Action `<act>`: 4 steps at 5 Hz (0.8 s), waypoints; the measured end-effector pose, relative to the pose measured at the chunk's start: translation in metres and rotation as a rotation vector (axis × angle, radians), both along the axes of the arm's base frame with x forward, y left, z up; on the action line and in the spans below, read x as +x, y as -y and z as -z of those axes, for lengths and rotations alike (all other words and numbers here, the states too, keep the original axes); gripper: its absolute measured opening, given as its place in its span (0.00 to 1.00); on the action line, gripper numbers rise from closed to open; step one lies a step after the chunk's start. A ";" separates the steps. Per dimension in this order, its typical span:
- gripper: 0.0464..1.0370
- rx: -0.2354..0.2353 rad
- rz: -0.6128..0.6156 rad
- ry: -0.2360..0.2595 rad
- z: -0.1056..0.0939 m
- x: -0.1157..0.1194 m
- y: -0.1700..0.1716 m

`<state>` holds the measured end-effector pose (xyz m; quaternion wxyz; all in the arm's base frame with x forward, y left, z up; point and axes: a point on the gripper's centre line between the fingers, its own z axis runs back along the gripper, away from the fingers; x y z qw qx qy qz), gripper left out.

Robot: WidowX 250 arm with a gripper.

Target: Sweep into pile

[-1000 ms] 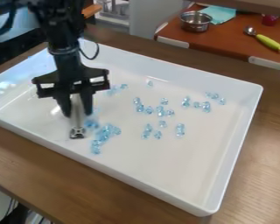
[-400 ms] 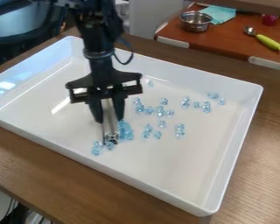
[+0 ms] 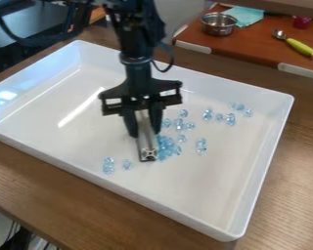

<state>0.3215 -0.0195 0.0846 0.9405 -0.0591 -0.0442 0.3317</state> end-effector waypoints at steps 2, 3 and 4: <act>0.33 -0.002 -0.013 0.002 0.000 0.022 0.032; 0.33 -0.009 -0.018 -0.007 -0.001 0.031 0.047; 0.33 -0.020 -0.020 -0.016 -0.002 0.039 0.065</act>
